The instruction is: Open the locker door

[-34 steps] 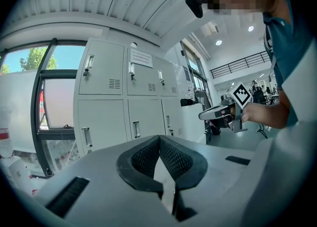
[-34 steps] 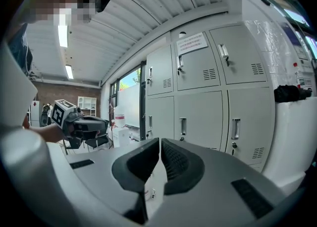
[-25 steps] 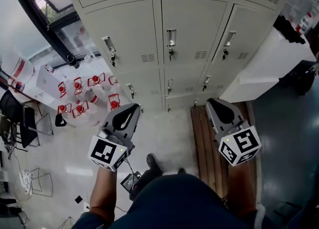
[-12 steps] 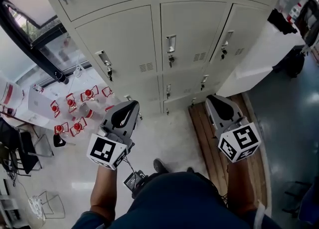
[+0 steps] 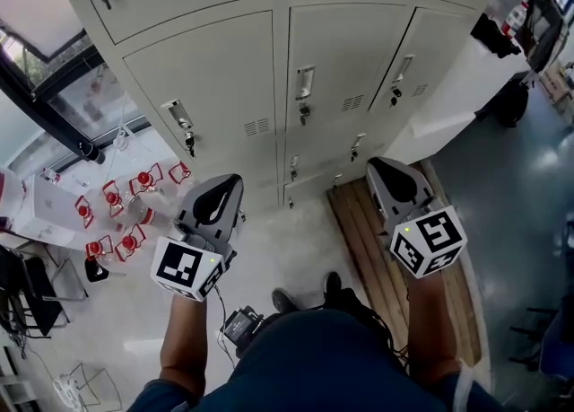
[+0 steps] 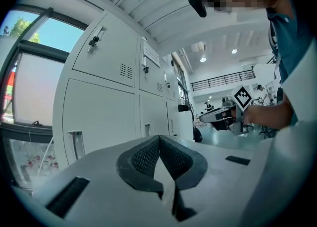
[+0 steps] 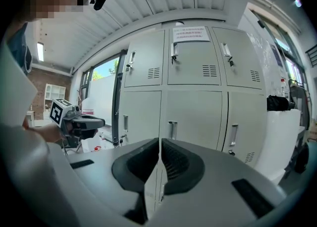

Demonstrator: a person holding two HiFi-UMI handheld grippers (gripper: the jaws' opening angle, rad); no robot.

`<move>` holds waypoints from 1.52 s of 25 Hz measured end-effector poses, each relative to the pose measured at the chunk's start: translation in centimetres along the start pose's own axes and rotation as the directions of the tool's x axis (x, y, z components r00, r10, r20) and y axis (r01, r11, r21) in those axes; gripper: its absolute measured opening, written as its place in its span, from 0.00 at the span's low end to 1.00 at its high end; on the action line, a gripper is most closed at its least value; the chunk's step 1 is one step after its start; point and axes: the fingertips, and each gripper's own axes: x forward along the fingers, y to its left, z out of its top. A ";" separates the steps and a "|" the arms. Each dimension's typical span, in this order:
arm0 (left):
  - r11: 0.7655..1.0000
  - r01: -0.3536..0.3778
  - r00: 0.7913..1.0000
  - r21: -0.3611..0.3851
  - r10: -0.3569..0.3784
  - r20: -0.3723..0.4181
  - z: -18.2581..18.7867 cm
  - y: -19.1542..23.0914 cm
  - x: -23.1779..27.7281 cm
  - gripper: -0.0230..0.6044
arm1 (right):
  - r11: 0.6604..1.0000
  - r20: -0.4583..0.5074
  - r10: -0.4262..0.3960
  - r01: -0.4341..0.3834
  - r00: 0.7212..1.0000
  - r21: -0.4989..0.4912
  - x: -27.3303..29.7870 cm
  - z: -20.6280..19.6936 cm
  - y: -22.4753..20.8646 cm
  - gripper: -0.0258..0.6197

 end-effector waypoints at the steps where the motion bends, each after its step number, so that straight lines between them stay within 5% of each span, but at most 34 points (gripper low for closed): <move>1: 1.000 -0.004 1.000 -0.004 0.004 -0.001 -0.2 0.3 0.2 0.06 | 1.000 0.000 0.002 -0.002 1.000 -0.002 0.5 0.1 -0.2 0.10; 25: 0.981 -0.188 0.979 -0.050 0.183 -0.089 -3.6 5.3 3.4 0.06 | 0.973 -0.035 0.219 -0.221 0.975 -0.060 16.1 0.7 -3.6 0.10; 38: 0.961 -0.257 0.963 -0.107 0.245 -0.115 -6.1 7.0 3.7 0.06 | 0.967 -0.079 0.236 -0.242 0.969 -0.084 23.9 -1.0 -4.2 0.10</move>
